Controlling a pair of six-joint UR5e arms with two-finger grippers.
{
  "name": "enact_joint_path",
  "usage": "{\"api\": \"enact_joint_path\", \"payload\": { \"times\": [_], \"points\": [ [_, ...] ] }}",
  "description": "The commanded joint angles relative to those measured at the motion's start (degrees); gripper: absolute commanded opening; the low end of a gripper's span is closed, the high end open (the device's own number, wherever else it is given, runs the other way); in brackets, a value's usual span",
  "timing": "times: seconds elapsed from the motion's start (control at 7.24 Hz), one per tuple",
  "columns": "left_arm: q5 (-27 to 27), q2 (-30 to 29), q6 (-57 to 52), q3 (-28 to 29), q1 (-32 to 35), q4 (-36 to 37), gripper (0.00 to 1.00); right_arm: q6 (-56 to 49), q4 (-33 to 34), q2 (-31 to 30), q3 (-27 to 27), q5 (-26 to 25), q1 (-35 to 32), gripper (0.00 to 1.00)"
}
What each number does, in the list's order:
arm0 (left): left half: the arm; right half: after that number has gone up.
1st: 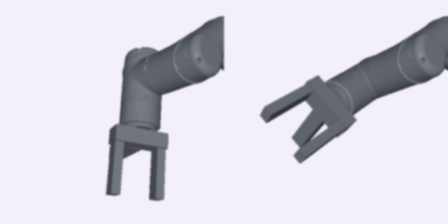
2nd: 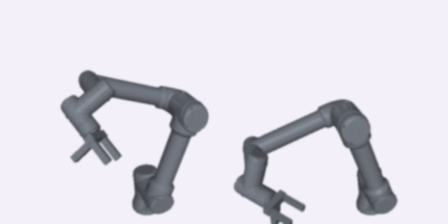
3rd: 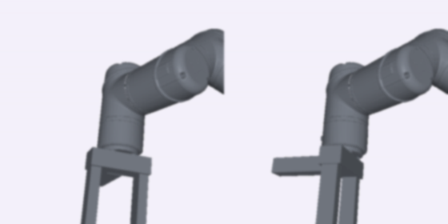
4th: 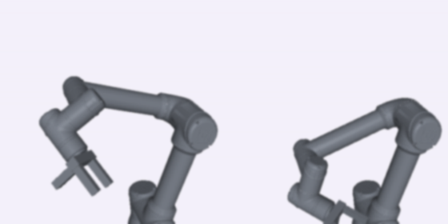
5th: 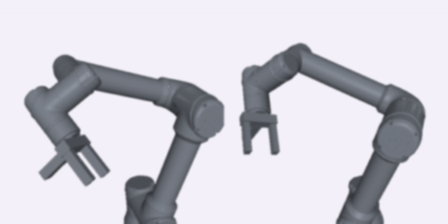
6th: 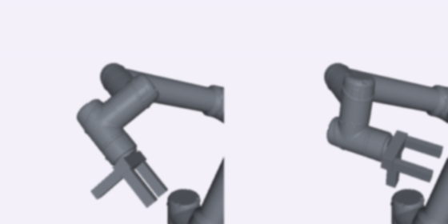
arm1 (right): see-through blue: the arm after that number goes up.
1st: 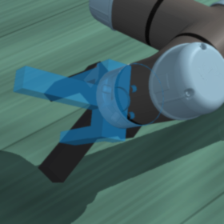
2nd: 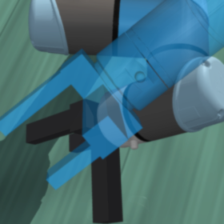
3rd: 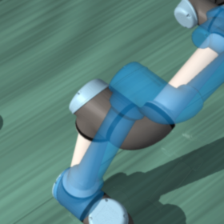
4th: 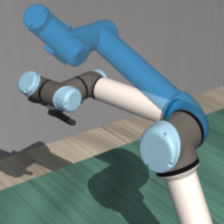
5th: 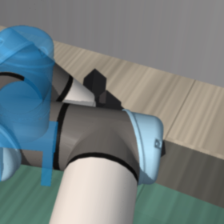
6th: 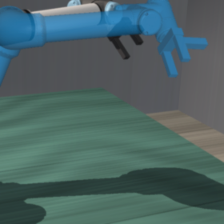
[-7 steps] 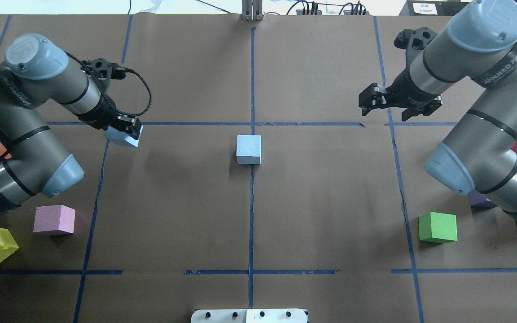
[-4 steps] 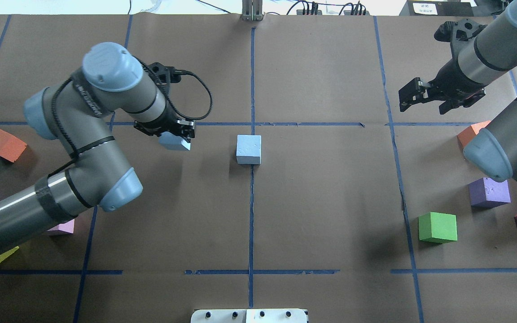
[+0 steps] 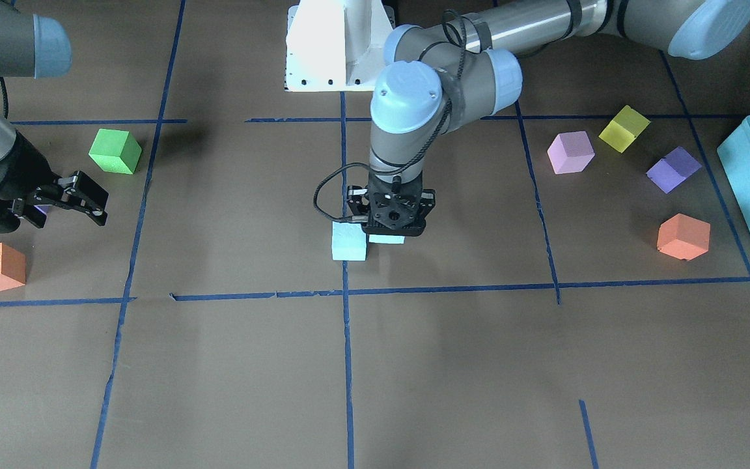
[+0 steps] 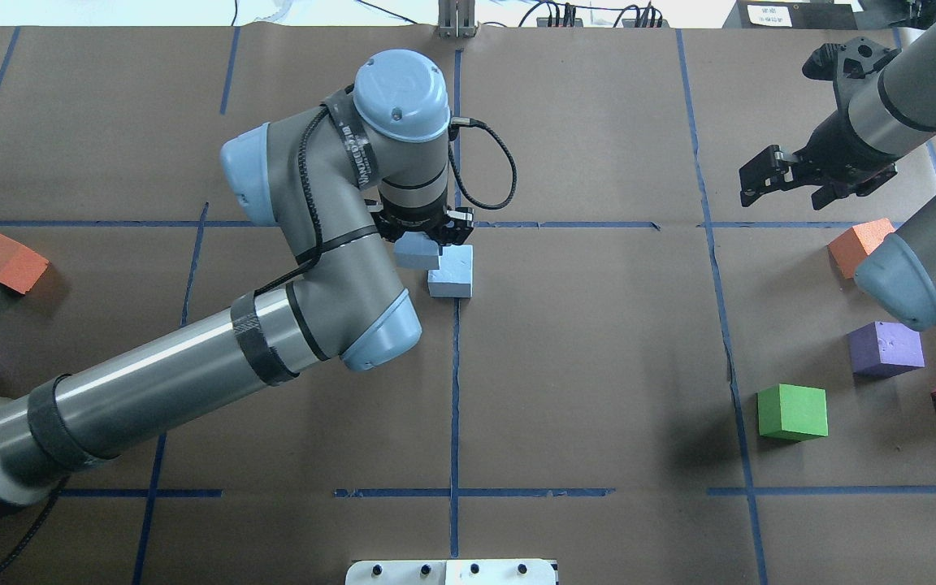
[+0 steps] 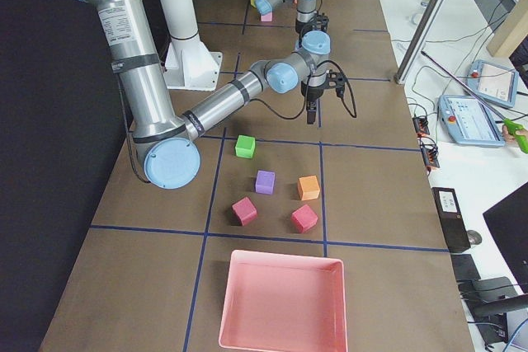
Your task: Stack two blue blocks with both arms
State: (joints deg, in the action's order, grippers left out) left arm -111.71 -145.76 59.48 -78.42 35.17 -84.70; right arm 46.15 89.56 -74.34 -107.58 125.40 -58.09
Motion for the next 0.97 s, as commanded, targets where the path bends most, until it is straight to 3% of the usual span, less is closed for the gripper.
{"api": "enact_joint_path", "payload": {
  "times": [0.0,0.83],
  "points": [
    [-0.1,-2.2,0.0,2.4,-1.3,0.9,0.09,0.0,0.0,-0.1,0.0,-0.1,0.0,1.00],
    [-0.4,-2.9,-0.8,5.9,-1.4,-2.7,0.16,0.2,0.0,-0.3,0.4,-0.1,0.1,1.00]
  ]
}}
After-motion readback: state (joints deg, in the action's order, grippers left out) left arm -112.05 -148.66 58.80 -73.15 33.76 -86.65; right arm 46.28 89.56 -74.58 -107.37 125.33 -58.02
